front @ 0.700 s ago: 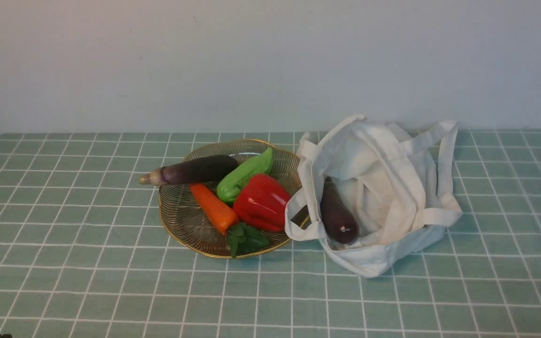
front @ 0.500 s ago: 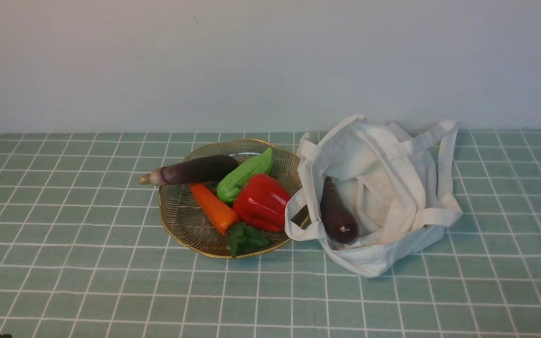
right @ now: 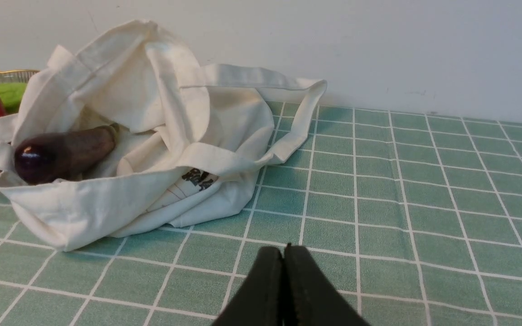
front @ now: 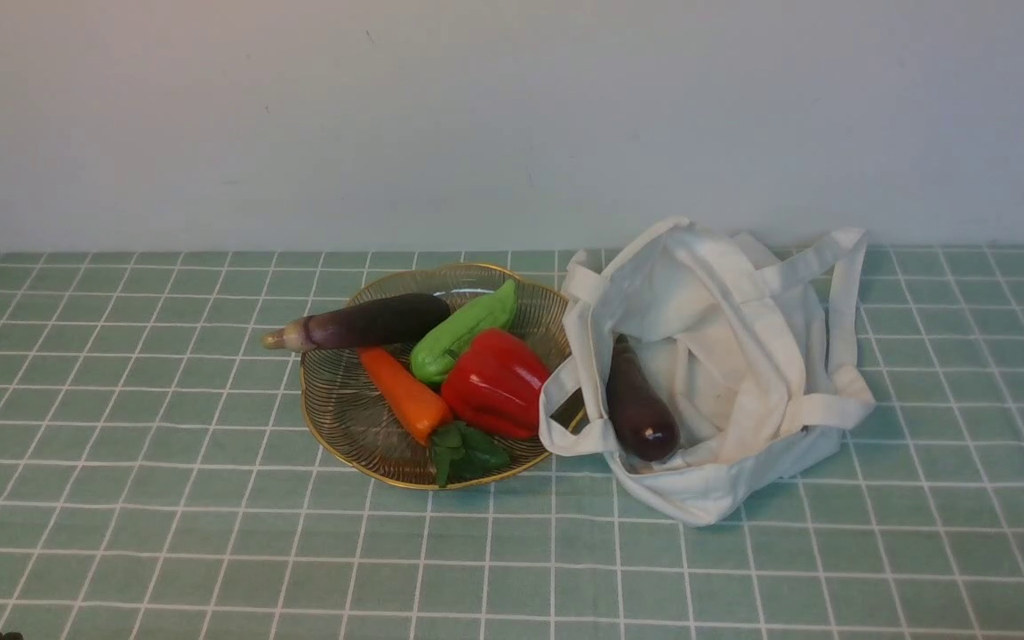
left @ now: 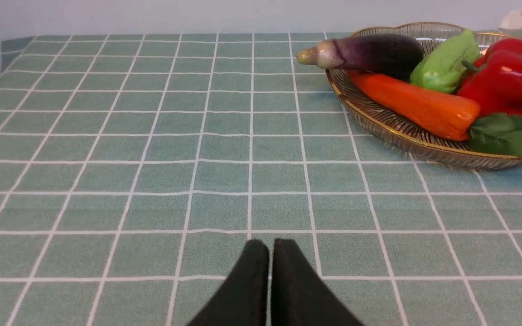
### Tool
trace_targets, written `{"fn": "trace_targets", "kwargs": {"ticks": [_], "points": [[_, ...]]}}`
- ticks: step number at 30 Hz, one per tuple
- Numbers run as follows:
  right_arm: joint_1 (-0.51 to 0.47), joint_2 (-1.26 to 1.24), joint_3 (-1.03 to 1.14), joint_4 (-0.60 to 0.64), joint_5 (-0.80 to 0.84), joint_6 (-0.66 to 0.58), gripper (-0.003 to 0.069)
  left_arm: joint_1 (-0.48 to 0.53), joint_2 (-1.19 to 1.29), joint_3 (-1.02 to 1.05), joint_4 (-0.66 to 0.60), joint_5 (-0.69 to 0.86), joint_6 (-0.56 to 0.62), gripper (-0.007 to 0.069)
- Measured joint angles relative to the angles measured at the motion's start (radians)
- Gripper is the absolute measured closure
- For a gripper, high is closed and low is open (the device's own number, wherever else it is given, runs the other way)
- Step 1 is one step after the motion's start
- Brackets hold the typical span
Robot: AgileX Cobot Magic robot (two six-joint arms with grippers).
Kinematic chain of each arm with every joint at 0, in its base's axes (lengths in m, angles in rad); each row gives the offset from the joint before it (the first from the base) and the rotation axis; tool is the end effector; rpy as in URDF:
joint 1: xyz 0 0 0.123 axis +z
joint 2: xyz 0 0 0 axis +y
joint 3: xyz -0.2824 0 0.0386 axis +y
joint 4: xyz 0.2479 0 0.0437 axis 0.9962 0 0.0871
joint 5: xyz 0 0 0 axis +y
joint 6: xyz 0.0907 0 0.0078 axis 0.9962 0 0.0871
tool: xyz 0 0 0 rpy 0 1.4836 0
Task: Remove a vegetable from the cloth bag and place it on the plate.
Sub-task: Use the right arm to grab an eggplant from the bag
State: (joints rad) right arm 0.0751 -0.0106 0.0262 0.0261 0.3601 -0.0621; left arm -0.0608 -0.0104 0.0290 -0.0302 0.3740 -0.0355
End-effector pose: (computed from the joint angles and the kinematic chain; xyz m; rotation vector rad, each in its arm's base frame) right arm 0.0528 0.0048 0.1724 -0.1112 1.8560 0.0345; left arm 0.0525 -0.0042 0.1703 0.0050 1.8771 -0.0959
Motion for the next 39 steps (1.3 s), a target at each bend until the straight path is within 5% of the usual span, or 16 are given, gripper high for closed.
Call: {"fn": "trace_targets", "kwargs": {"ticks": [32, 39], "points": [[0.0, 0.0, 0.0, 0.012, 0.0, 0.004, 0.0674, 0.0, 0.0, 0.0, 0.0, 0.0, 0.0, 0.0629], [0.0, 0.0, 0.002, 0.478, -0.012, 0.209, 0.0674, 0.0, 0.0, 0.0, 0.0, 0.0, 0.0, 0.0629]]}}
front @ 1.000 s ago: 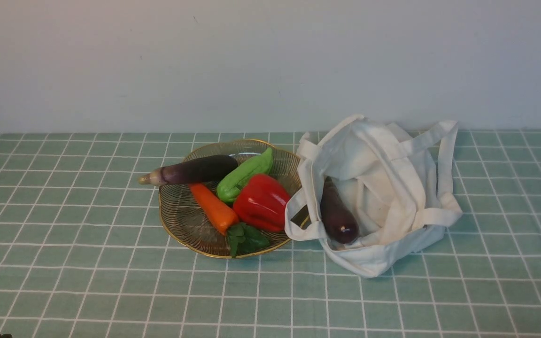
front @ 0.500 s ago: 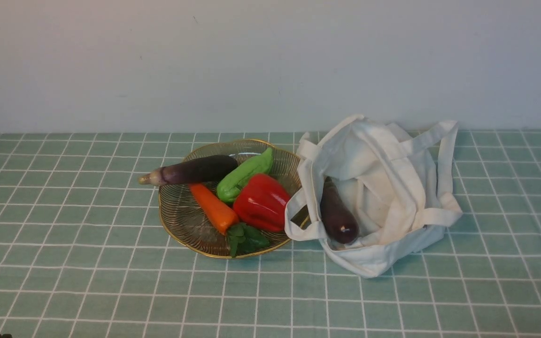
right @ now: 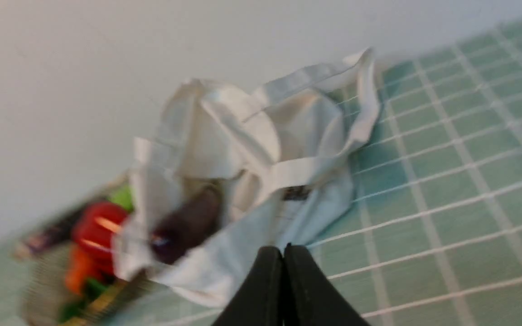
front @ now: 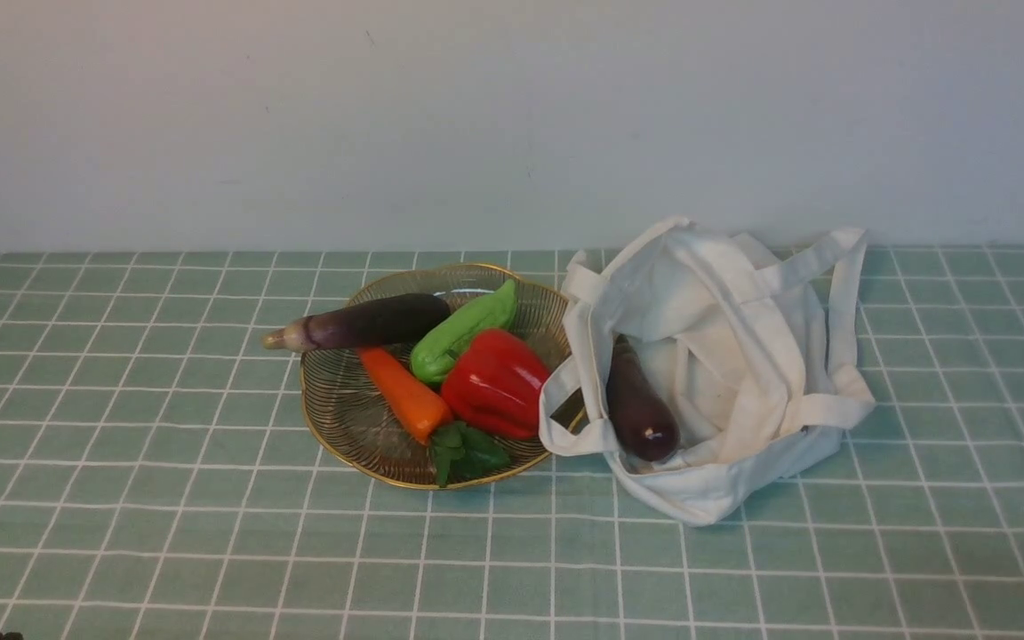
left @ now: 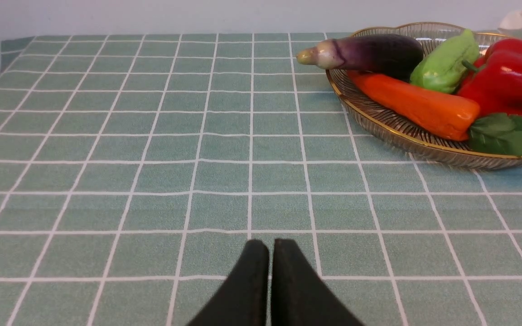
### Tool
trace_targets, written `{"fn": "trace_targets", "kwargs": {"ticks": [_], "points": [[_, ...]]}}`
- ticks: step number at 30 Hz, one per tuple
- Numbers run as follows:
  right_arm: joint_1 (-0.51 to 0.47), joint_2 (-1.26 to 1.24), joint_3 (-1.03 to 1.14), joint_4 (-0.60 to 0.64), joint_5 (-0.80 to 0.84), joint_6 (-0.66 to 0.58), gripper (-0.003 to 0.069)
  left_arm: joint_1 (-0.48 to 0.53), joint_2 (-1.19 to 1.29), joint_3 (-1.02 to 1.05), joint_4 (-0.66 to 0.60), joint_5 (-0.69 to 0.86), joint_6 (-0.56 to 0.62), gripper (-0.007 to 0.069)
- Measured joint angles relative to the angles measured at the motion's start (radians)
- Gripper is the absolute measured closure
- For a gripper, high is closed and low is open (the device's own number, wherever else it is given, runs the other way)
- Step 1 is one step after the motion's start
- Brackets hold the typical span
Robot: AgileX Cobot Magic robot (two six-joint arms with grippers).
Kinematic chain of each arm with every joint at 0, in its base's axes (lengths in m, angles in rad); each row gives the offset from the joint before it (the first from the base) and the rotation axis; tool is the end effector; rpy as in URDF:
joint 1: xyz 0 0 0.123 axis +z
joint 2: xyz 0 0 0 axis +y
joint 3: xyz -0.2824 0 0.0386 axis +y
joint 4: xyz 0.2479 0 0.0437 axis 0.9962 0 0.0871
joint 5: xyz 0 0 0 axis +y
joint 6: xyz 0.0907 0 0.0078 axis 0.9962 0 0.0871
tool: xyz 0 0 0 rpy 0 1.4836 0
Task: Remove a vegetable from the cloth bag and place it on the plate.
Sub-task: Use the right arm to grab an eggplant from the bag
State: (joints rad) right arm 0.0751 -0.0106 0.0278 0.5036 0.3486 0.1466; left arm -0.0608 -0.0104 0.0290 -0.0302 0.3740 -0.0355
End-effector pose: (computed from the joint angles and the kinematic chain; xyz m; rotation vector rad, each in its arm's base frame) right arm 0.0518 0.0190 0.1767 0.3854 1.8128 0.6425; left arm 0.0525 -0.0042 0.1703 0.0050 1.8771 -0.0959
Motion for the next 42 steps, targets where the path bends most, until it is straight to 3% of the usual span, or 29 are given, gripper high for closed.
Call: {"fn": "trace_targets", "kwargs": {"ticks": [4, 10, 14, 17, 22, 26, 32, 36, 39, 42], "points": [[0.0, 0.0, -0.001, 0.242, -0.004, 0.045, 0.0674, 0.0, 0.0, 0.0, 0.0, 0.0, 0.0, 0.0629], [0.0, 0.0, -0.002, 0.328, -0.015, -0.009, 0.0674, 0.0, 0.0, 0.0, 0.0, 0.0, 0.0, 0.0629], [0.0, 0.0, -0.087, 0.281, 0.034, -0.189, 0.0674, 0.0, 0.0, 0.0, 0.0, 0.0, 0.0, 0.0629], [0.0, 0.046, -0.256, 0.163, 0.065, -0.287, 0.0674, 0.0, 0.0, 0.0, 0.0, 0.0, 0.0, 0.0629], [0.0, 0.315, -0.499, -0.078, 0.206, -0.253, 0.0673, 0.0, 0.0, 0.0, 0.0, 0.0, 0.0, 0.0629], [0.0, 0.658, -0.642, -0.278, 0.446, -0.164, 0.0673, 0.0, 0.0, 0.0, 0.0, 0.0, 0.0, 0.0629], [0.0, 1.004, -0.719, -0.284, 0.592, -0.21, 0.0673, 0.0, 0.0, 0.0, 0.0, 0.0, 0.0, 0.0629], [0.028, 1.221, -0.783, -0.159, 0.657, -0.344, 0.0669, 0.0, 0.0, 0.0, 0.0, 0.0, 0.0, 0.0629], [0.142, 1.36, -0.878, -0.121, 0.672, -0.41, 0.0669, 0.0, 0.0, 0.0, 0.0, 0.0, 0.0, 0.0629], [0.248, 1.459, -0.993, -0.148, 0.658, -0.371, 0.0666, 0.0, 0.0, 0.0, 0.0, 0.0, 0.0, 0.0629]]}}
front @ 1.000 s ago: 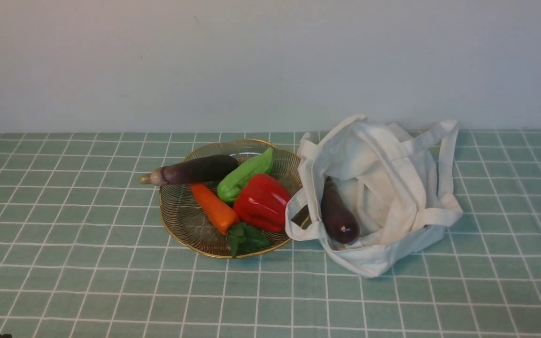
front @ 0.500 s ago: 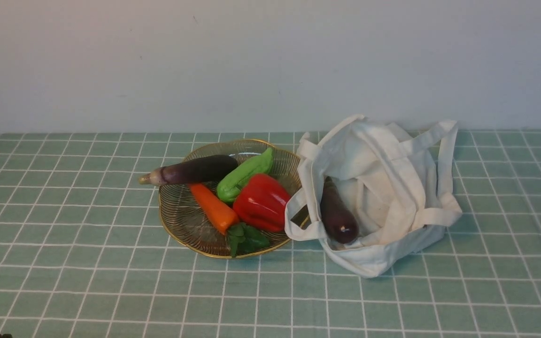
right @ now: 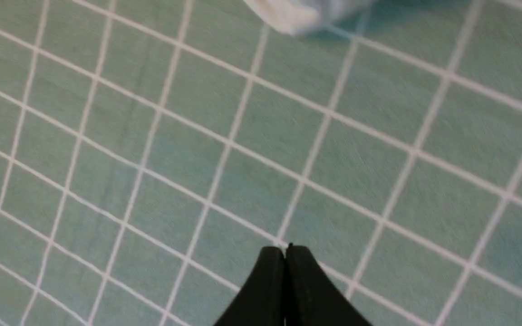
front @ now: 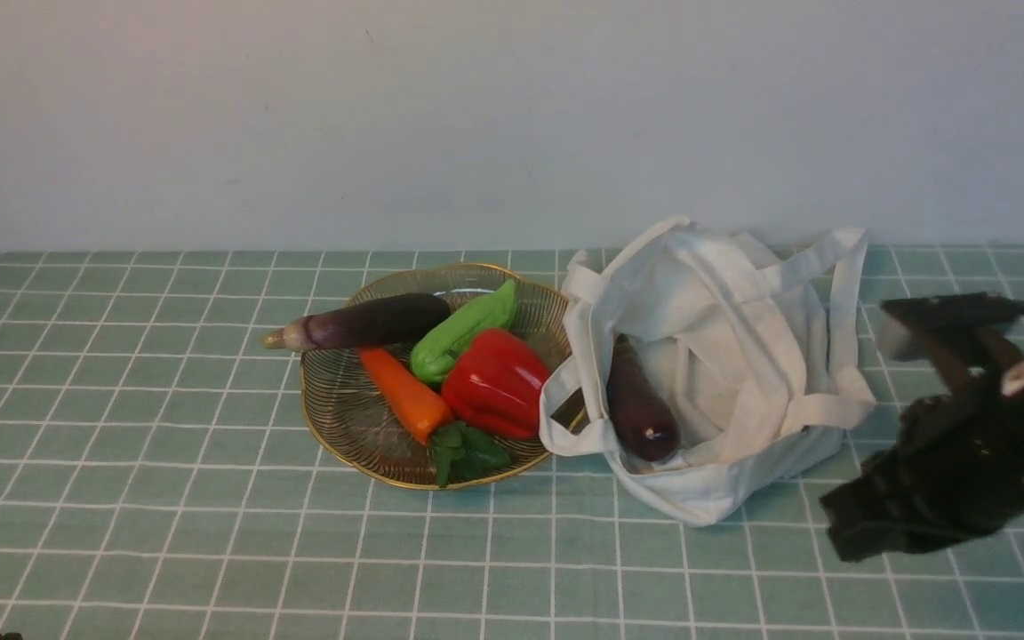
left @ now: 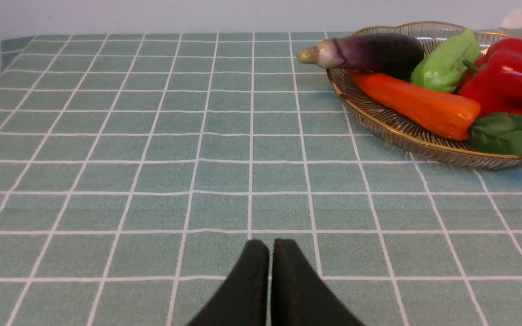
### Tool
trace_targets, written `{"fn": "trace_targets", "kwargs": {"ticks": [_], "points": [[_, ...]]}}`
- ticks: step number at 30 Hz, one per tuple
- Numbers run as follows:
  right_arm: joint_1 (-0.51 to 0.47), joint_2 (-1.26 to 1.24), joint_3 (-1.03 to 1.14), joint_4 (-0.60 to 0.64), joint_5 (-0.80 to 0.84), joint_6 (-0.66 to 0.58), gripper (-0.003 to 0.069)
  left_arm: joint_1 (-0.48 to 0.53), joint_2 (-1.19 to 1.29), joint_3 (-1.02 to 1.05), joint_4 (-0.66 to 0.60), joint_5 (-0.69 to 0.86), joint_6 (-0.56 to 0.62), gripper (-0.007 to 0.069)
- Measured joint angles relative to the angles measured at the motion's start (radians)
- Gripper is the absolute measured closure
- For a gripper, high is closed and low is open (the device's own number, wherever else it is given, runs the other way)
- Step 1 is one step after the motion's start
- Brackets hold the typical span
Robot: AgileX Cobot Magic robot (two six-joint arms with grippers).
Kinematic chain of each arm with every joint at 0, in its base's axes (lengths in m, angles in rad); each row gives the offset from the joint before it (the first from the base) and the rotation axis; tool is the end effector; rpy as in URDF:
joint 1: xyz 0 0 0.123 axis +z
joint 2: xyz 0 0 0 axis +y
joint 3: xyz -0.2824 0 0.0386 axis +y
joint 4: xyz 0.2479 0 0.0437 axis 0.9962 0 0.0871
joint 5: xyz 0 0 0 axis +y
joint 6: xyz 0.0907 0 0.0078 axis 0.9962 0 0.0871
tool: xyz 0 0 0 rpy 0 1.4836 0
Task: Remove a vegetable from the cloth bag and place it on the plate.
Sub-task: Use the right arm to grab an eggplant from the bag
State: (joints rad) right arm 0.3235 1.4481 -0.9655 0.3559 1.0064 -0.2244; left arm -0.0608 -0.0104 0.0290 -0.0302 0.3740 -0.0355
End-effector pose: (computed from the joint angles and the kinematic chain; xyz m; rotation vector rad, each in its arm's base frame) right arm 0.2386 0.1083 0.2464 -0.5598 2.8983 0.4827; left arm 0.0525 -0.0042 0.1703 0.0050 1.8771 -0.0959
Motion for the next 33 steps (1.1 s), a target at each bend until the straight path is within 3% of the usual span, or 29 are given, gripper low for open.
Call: {"fn": "trace_targets", "kwargs": {"ticks": [6, 11, 17, 21, 33], "points": [[0.117, 0.136, -0.218, -0.087, -0.065, 0.15, 0.0636, 0.0, 0.0, 0.0, 0.0, 0.0, 0.0, 0.0629], [0.147, 0.254, -0.341, -0.13, -0.103, 0.248, 0.0554, 0.0, 0.0, 0.0, 0.0, 0.0, 0.0, 0.0629], [0.148, 0.405, -0.412, -0.159, -0.171, 0.347, 0.0346, 0.0, 0.0, 0.0, 0.0, 0.0, 0.0, 0.0629], [0.148, 0.463, -0.413, -0.203, -0.22, 0.423, 0.0253, 0.0, 0.0, 0.0, 0.0, 0.0, 0.0, 0.0629], [0.148, 0.566, -0.415, -0.221, -0.251, 0.513, 0.0219, 0.0, 0.0, 0.0, 0.0, 0.0, 0.0, 0.0629]]}}
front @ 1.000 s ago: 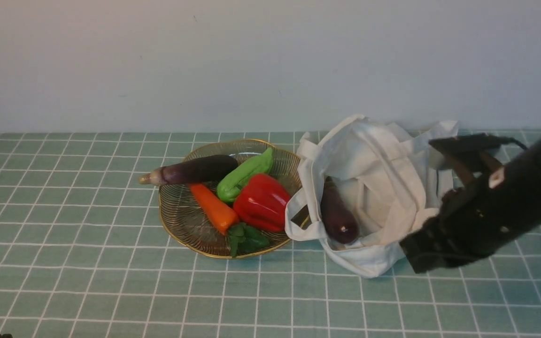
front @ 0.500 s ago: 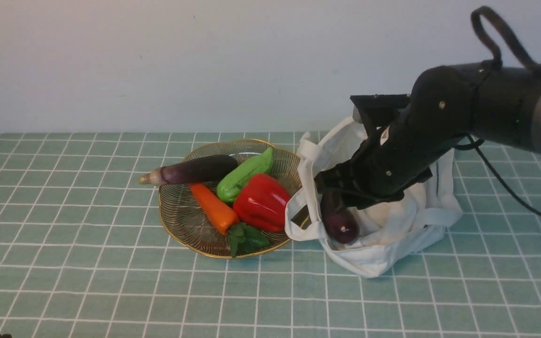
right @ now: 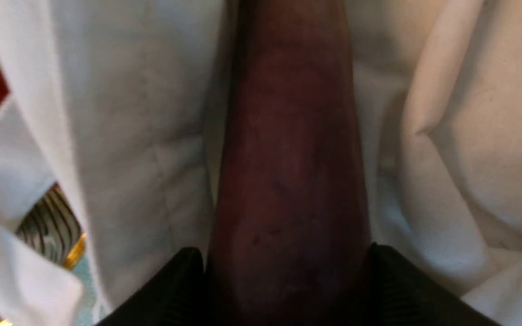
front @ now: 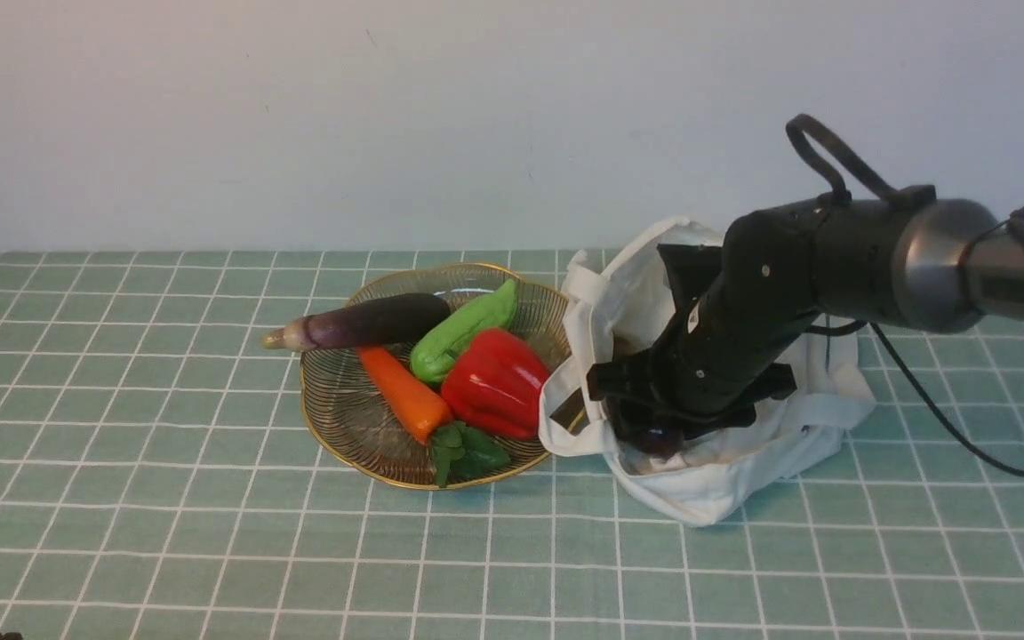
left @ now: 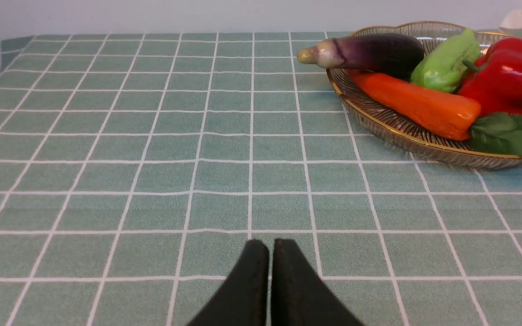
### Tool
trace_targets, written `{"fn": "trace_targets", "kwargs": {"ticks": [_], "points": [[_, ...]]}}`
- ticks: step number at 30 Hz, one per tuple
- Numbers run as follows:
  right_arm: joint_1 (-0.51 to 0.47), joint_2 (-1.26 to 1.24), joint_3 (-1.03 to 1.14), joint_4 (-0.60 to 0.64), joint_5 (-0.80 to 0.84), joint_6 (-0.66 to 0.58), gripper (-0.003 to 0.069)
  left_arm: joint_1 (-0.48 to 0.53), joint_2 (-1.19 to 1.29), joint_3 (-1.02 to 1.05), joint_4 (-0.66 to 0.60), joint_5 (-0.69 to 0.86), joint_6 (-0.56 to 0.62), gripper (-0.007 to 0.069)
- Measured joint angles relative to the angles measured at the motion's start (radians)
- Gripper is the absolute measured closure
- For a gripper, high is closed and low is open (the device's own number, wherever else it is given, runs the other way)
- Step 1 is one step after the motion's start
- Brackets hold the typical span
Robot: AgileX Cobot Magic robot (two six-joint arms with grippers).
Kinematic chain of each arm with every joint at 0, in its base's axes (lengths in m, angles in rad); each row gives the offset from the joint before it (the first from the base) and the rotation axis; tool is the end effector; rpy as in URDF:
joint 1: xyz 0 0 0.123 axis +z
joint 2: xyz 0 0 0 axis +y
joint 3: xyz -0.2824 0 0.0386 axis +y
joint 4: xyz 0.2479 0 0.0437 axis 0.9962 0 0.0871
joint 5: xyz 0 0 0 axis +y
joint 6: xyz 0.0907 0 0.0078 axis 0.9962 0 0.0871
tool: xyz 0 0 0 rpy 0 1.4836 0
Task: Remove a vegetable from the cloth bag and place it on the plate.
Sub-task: Use the right arm to grab an eggplant from the bag
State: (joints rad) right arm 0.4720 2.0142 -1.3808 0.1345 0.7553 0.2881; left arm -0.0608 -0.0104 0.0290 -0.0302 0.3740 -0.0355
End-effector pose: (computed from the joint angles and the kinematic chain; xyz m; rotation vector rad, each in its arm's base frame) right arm 0.3579 0.1921 0.1627 -0.1434 2.9133 0.2894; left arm 0.0525 -0.0042 0.1703 0.0050 1.8771 -0.0959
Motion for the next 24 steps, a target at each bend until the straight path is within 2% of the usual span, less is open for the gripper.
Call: {"fn": "trace_targets", "kwargs": {"ticks": [5, 14, 19, 22, 24], "points": [[0.0, 0.001, 0.0, -0.006, -0.002, 0.0, 0.0274, 0.0, 0.0, 0.0, 0.0, 0.0, 0.0, 0.0629], [0.0, -0.049, 0.0, -0.111, 0.065, 0.0, 0.0274, 0.0, 0.0, 0.0, 0.0, 0.0, 0.0, 0.0629], [0.0, -0.156, 0.0, -0.147, 0.191, 0.0, 0.0274, 0.0, 0.0, 0.0, 0.0, 0.0, 0.0, 0.0629], [0.0, -0.251, 0.0, -0.143, 0.353, 0.0, 0.0274, 0.0, 0.0, 0.0, 0.0, 0.0, 0.0, 0.0629], [0.001, -0.273, 0.0, -0.128, 0.402, 0.0, 0.0274, 0.0, 0.0, 0.0, 0.0, 0.0, 0.0, 0.0629]]}}
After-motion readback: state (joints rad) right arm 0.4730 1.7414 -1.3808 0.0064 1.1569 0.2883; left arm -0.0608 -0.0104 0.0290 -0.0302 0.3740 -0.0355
